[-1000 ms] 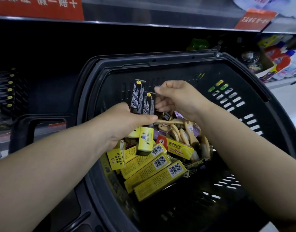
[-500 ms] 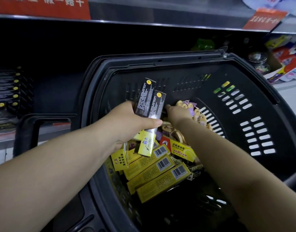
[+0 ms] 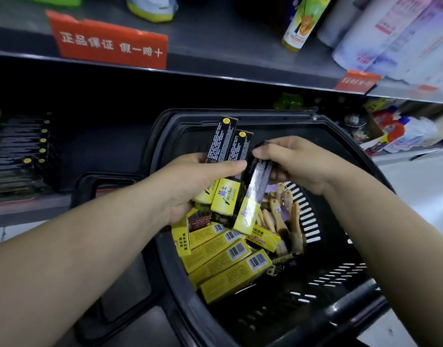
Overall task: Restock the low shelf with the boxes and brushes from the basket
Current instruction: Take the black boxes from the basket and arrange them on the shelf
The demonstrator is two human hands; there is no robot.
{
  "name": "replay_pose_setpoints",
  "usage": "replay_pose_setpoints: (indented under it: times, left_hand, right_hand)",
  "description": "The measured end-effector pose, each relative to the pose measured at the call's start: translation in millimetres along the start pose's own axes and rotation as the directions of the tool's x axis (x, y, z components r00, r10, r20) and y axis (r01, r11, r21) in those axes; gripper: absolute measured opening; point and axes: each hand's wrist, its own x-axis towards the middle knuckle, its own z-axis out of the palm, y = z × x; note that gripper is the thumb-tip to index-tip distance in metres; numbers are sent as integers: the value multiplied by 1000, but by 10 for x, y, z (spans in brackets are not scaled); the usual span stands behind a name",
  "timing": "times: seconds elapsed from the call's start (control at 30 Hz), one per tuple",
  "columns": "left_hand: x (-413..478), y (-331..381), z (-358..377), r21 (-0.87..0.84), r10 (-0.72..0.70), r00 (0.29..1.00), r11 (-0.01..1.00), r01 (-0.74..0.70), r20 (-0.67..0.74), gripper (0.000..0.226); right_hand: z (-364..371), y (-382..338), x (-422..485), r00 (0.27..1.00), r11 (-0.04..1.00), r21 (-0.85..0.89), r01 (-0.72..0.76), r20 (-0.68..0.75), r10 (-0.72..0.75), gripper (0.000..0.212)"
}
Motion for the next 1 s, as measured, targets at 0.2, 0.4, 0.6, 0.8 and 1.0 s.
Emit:
replay_pose_setpoints:
  times: [0.2,0.4,0.6,0.8,1.0]
  left_hand:
    - [-432,101,-312,-58,137,991,989,-137,-4,46]
    - [-879,62,-848,-41,182,974,981,-189,-133,54]
    - [-1091,-54,-1611,-44,79,916,994,-104,-394,29]
    - [-1155,-241,-2287,-97,0,781,992,-77,-625,57]
    - [-1174,-500,-2709,-86,-81,738,996,32,-670,61]
  right_hand:
    - [324,-340,-54,996,977,211,19,85,-38,56]
    - [948,-804,107,996,990,127,59,53,-66,26]
    - [1601,-1099,456,996,993,83,80,43,-83,18]
    - [2031,-1271,882,999,991,134,14,50,-20,24]
    - [2429,-1316,1348,1000,978,209,-9,12,7,30]
